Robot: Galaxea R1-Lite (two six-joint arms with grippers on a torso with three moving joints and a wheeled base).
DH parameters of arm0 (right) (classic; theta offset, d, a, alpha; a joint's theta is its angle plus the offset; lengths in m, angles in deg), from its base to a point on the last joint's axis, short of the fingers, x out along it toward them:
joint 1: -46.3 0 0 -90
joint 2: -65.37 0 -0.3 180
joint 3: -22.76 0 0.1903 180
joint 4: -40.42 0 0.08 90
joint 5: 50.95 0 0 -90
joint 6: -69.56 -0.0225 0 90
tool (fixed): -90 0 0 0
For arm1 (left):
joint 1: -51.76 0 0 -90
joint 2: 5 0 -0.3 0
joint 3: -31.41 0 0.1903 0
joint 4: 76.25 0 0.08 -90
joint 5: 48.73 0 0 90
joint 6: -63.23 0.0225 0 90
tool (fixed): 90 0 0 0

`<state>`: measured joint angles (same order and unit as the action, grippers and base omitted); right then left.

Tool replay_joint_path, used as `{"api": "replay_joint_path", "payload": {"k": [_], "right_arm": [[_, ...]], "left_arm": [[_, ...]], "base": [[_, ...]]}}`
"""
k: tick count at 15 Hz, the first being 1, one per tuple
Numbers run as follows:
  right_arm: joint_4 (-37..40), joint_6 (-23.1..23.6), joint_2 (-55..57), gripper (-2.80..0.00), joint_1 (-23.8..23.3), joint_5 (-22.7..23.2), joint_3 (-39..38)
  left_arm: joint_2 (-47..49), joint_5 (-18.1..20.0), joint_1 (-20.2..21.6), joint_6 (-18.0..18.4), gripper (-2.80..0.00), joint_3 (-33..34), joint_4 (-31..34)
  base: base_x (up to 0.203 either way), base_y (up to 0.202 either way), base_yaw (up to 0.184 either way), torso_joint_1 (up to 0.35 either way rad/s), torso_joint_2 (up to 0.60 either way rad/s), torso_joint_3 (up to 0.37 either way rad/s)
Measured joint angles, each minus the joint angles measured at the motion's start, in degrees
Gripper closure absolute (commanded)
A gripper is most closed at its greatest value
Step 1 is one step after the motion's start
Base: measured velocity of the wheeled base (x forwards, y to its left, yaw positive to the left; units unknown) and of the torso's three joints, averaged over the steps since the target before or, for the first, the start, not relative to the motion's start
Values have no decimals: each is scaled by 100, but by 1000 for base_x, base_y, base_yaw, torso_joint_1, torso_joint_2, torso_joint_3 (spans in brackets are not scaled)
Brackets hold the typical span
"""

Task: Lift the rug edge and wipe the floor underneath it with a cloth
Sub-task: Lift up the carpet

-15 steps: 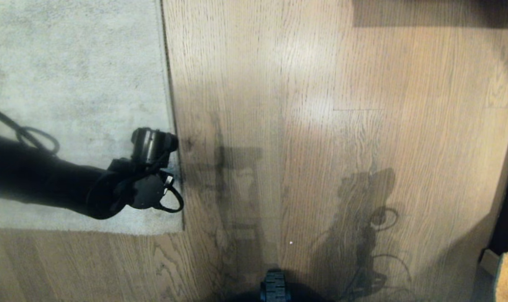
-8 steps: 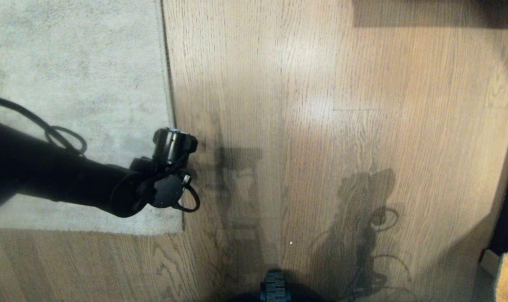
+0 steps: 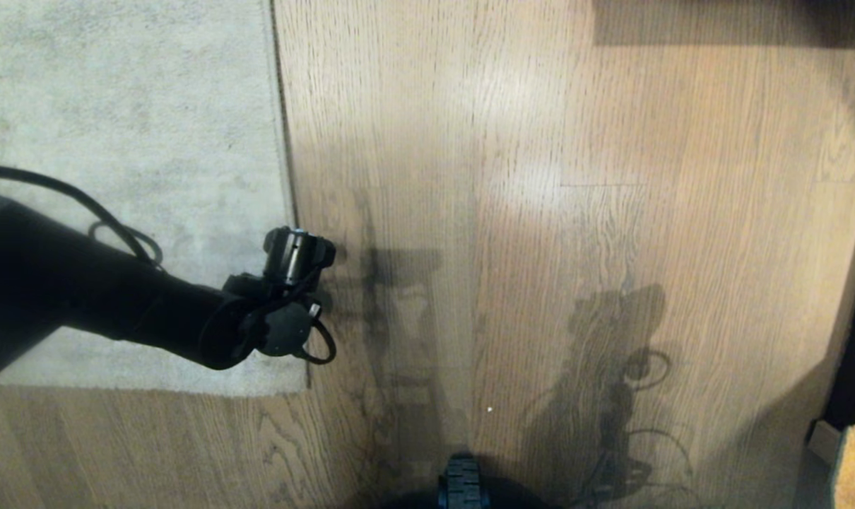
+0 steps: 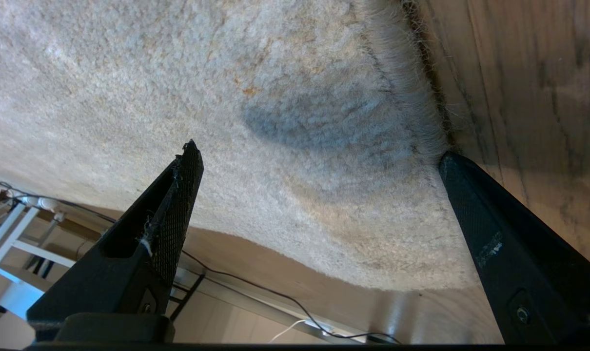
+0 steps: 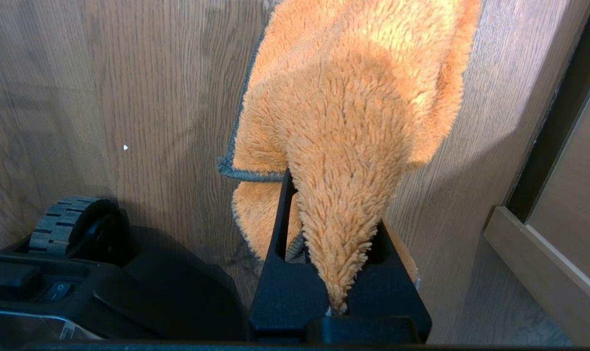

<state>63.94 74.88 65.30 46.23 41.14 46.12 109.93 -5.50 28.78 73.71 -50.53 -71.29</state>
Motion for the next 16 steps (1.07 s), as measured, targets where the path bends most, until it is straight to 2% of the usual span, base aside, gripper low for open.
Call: {"api": "replay_joint_path", "payload": {"k": [4, 12, 16], "right_arm": [[5, -2, 0, 0, -2, 0, 0], [5, 0, 0, 0, -1, 2, 0], [5, 0, 0, 0, -2, 0, 0]], "left_arm": [[-21, 12, 233, 225, -280, 4, 9], [-420, -10, 588, 384, -280, 316, 29], [-748, -13, 804, 628, -280, 417, 55]], "base": [[0, 0, 0, 0, 0, 0], [0, 0, 0, 0, 0, 0], [0, 0, 0, 0, 0, 0]]}}
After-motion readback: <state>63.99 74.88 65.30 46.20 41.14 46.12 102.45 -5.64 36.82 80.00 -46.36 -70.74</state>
